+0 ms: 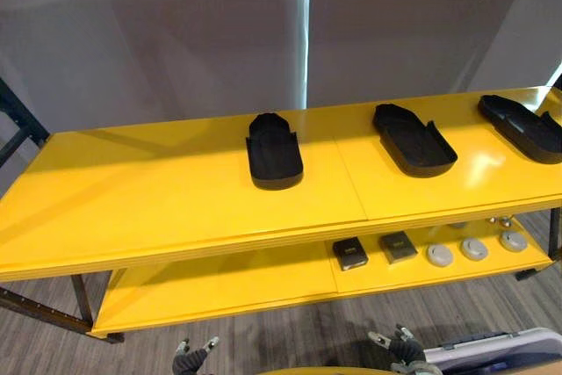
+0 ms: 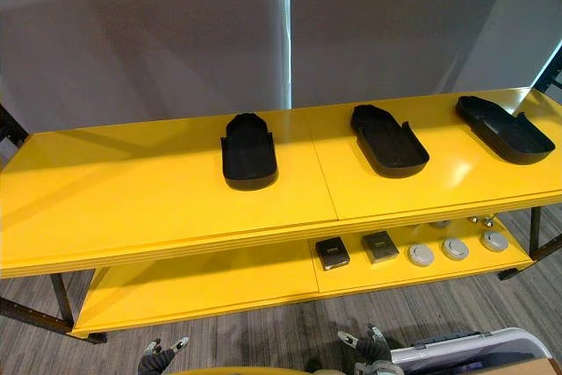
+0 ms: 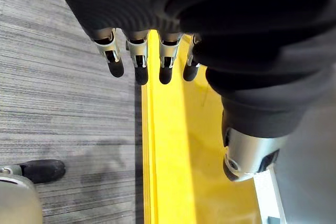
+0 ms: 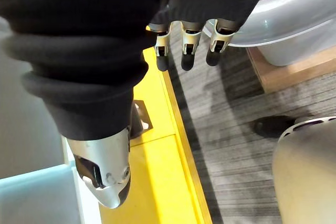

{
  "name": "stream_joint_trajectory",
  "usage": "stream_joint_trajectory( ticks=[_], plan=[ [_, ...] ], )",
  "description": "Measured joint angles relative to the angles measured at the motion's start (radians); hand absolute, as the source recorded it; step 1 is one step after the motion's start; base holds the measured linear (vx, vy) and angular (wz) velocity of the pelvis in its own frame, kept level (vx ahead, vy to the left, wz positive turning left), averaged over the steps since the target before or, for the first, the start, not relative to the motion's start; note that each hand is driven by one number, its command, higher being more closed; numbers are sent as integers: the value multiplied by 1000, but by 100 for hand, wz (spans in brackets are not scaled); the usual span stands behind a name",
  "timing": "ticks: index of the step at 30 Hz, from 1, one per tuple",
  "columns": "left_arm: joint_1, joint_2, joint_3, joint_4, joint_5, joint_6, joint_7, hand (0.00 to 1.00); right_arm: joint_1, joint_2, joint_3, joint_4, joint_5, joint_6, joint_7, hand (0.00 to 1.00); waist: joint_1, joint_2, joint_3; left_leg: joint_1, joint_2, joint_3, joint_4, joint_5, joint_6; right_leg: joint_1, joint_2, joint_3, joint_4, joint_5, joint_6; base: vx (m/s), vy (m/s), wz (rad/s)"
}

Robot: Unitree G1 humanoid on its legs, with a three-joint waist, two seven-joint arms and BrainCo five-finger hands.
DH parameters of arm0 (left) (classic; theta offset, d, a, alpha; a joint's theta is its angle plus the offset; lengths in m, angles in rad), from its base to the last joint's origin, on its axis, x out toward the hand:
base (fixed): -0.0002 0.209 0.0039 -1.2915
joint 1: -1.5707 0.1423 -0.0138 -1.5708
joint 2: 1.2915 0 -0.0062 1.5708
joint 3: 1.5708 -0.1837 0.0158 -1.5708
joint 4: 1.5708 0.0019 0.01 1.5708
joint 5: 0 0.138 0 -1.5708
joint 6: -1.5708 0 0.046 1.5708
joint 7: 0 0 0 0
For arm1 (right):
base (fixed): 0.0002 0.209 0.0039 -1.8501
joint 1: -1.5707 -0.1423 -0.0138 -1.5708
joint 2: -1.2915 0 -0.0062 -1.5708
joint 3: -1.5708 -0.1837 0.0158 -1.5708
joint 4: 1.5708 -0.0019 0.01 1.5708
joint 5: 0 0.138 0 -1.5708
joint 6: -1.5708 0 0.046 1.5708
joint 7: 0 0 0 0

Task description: Walk over and take plastic housings, then place them on the shelf

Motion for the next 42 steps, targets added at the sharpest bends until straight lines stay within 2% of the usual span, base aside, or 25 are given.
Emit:
stream_joint_trajectory(
  ticks=[4, 5, 8, 10, 13, 14, 15, 16, 17, 18, 20, 21, 22, 23, 24, 25, 26, 27, 29, 31, 33, 37, 40, 41, 42],
  plan=[
    [-17, -2, -8, -1, 2, -1, -1, 0, -24, -2, 29, -26, 0, -4, 0, 0, 6, -3, 29, -47, 8, -15, 162, -70, -6, -100, 5, 68, 178, -89, -2, 39, 0, -53],
    [-29, -4, -3, -4, 1, -1, 2, 0, -51, -3, 42, -29, 0, -9, 1, 0, 27, -16, 41, -84, -14, -76, 230, -75, 2, -144, -2, 140, 229, -96, -4, 59, -15, -128],
    [-48, -23, -6, -4, -2, -3, 3, 0, -103, -14, 66, -30, -18, -11, 0, 0, 28, 2, 55, -94, -25, -162, 251, -127, 7, -199, 21, 239, 260, -85, 11, 32, 54, -116],
    [-92, -29, -12, -3, -3, -9, 3, 0, -113, -20, 64, -30, -47, -10, 1, 0, 20, 22, 67, -66, -29, -123, 214, -148, 24, -227, 30, 290, 271, -74, 28, 24, 171, -90],
    [-161, 2, -9, -4, -2, -30, 8, 0, -153, 0, 83, -25, -79, 1, 1, 0, 29, -12, 103, -66, -65, 7, 182, -163, 51, -292, 37, 425, 242, -2, 75, -95, 225, -138],
    [-176, 23, -9, -11, -3, -33, 8, 0, -178, 12, 120, -25, -85, 5, 1, 0, 30, -36, 120, -88, -70, 72, 196, -165, 65, -304, 34, 442, 168, 81, 85, -218, 109, -145],
    [-185, 35, -10, -25, -3, -33, 7, 0, -197, 23, 149, -26, -95, 8, 1, 0, 22, -38, 129, -132, -61, 132, 216, -159, 90, -318, 15, 382, 98, 143, 82, -211, 89, -131],
    [-194, 37, -10, -30, -3, -33, 7, 0, -199, 24, 155, -24, -101, 11, 2, 0, 24, -41, 131, -144, -60, 152, 219, -159, 95, -336, 7, 297, 150, 106, 73, -159, 54, -93],
    [-212, 40, -10, -36, -3, -33, 8, 0, -200, 25, 156, -20, -111, 16, 2, 0, 30, -49, 144, -152, -56, 179, 233, -157, 100, -359, -17, 160, 331, -34, 29, -81, 51, -54],
    [-212, 40, -10, -38, -3, -33, 8, 0, -197, 26, 157, -11, -113, 16, 2, 0, 30, -42, 149, -152, -55, 189, 243, -160, 109, -361, -28, 126, 420, -94, 19, -92, 45, -55],
    [-196, 36, -11, -39, -2, -30, 7, 0, -180, 28, 177, 17, -119, 14, 3, 0, 27, -55, 146, -139, -65, 210, 296, -175, 131, -338, -77, 83, 700, -243, 45, -81, 9, -20],
    [-195, 34, -11, -40, -2, -29, 7, 0, -169, 31, 180, 17, -120, 13, 4, 0, 28, -62, 144, -134, -72, 210, 306, -176, 130, -323, -92, 72, 716, -255, 51, -58, -7, -9],
    [-202, 34, -9, -45, -1, -29, 7, 0, -156, 38, 192, 21, -121, 13, 9, 0, 39, -79, 144, -148, -90, 205, 342, -177, 130, -309, -95, 69, 676, -256, 62, -92, -17, -32],
    [-199, 32, -9, -43, 0, -25, 4, 0, -167, 39, 198, 24, -131, 7, 12, 0, 50, -83, 138, -208, -89, 164, 357, -179, 136, -260, -66, 94, 522, -231, 77, -222, -19, -58],
    [-193, 23, -4, -42, 0, -25, 4, 0, -172, 35, 197, 31, -140, 5, 12, 0, 66, -63, 117, -220, -88, 131, 294, -163, 135, -218, -41, 124, 412, -226, 67, -250, -11, -111],
    [-196, 14, 15, -57, -1, -31, 6, 0, -210, 46, 210, 67, -152, 8, 10, 0, 96, -88, 107, -241, -81, 191, 261, -114, 139, -216, -75, 71, 469, -280, 20, -196, -24, -105],
    [-200, 21, 21, -58, -1, -25, 8, 0, -222, 50, 225, 71, -154, 7, 6, 0, 98, -113, 99, -263, -84, 212, 276, -111, 142, -201, -92, 65, 431, -294, 32, -91, -91, -117],
    [-216, 28, 26, -45, -1, -19, 8, 0, -252, 47, 233, 84, -156, 6, 8, 0, 108, -121, 112, -291, -61, 228, 304, -115, 138, -173, -71, 76, 333, -261, 34, -75, -134, -53],
    [-219, 7, 6, -23, -1, -11, 7, 0, -237, 43, 227, 81, -155, 0, -3, 0, 106, -112, 119, -273, -31, 235, 332, -112, 134, -115, -45, 80, 249, -209, 25, -152, -113, -41],
    [-213, -9, -15, -20, 0, -8, 6, 0, -214, 35, 223, 81, -154, -2, -2, 0, 92, -107, 119, -248, -20, 240, 355, -112, 133, -91, -41, 92, 249, -206, 21, -143, -56, -27],
    [-202, -12, -29, -15, 0, -8, 5, 0, -192, 35, 209, 80, -154, -3, -3, 0, 81, -86, 116, -241, 2, 243, 375, -123, 116, -95, -19, 127, 256, -195, 10, -145, -32, -45],
    [-198, -13, -31, 35, 2, -6, 4, 0, -149, 36, 181, 82, -155, -1, -2, 0, 82, -68, 116, -223, 20, 279, 355, -126, 111, -123, 4, 196, 266, -187, 15, -116, 12, -57],
    [-180, -14, -31, 59, 4, 1, 3, 0, -126, 35, 148, 83, -155, 8, -1, 0, 77, -61, 109, -181, 24, 358, 316, -134, 101, -141, 3, 238, 277, -191, 12, -68, 55, -87],
    [-172, -16, -31, 59, 5, 2, 3, 0, -127, 34, 136, 84, -155, 11, -2, 0, 77, -57, 102, -163, 23, 405, 292, -144, 92, -156, -9, 228, 280, -191, 12, -47, 86, -103],
    [-169, -22, -31, 59, 5, 4, 3, 0, -129, 34, 122, 83, -155, 11, -2, 0, 77, -52, 91, -148, 16, 452, 268, -143, 91, -178, -43, 154, 296, -191, 11, -36, 93, -105]
  ],
)
